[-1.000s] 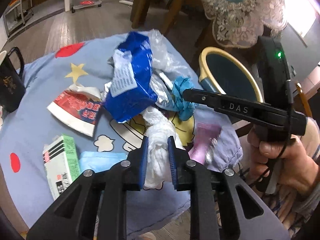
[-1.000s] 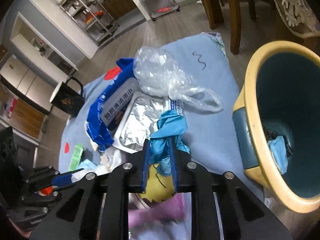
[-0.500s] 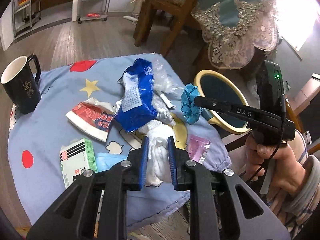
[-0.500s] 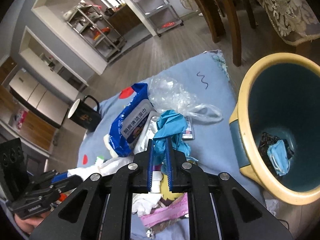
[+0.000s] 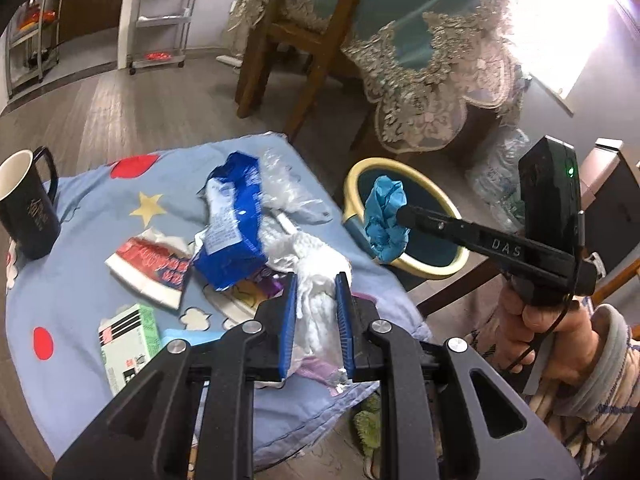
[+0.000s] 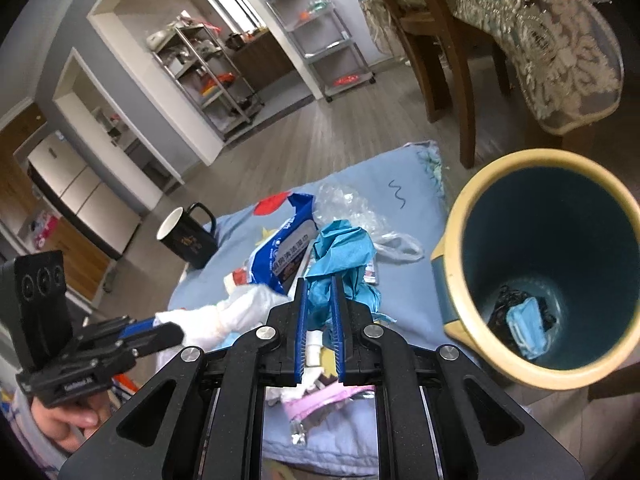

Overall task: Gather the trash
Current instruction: 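Carry both items over the bin and open both tools to drop them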

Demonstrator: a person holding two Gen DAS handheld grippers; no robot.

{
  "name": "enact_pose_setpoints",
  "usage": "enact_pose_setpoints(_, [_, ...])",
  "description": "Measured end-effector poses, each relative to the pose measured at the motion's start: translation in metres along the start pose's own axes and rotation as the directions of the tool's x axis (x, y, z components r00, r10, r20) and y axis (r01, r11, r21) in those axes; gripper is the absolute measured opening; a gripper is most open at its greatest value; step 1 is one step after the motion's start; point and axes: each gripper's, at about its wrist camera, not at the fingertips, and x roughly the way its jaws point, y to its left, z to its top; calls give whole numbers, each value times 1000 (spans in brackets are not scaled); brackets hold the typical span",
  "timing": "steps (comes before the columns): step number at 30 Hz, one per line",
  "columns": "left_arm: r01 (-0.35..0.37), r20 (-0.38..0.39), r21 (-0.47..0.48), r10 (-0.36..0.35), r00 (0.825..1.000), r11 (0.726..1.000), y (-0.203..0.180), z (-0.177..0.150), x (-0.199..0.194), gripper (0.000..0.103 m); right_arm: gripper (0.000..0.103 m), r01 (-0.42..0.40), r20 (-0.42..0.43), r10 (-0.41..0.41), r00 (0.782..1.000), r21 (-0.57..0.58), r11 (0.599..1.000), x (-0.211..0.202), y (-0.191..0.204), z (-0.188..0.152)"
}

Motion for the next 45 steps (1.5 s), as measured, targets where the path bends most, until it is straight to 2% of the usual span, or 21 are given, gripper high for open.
enact_pose_setpoints(8, [48, 69, 39, -51, 996, 998, -20, 9, -3, 18, 12, 15, 41, -14, 999, -17, 1000, -22, -1, -3])
enact_pose_setpoints(22, [103, 85, 86, -110, 990, 991, -58, 34, 24, 18, 12, 71, 129, -74, 989, 29, 997, -60, -23, -3])
enact_pose_setpoints(30, [136, 73, 124, -146, 987, 983, -89, 62, 63, 18, 12, 141, 190, -158, 969, 100, 985, -79, -45, -2])
enact_pose_setpoints(35, [158, 46, 118, -164, 985, 980, -102, 73, 96, 18, 12, 177, 215, -218, 952, 196, 965, -90, -72, 1])
enact_pose_setpoints(43, [197, 16, 93, -199, 980, 976, -115, 82, 144, 19, 12, 204, 176, -262, 949, 289, 935, -83, -108, 3])
enact_pose_setpoints(44, [193, 13, 91, -195, 981, 977, -115, 82, 150, 20, 12, 210, 167, -266, 950, 293, 933, -81, -112, 3])
enact_pose_setpoints(45, [187, 9, 86, -189, 982, 978, -114, 81, 156, 27, 12, 216, 156, -270, 950, 296, 931, -78, -114, 3])
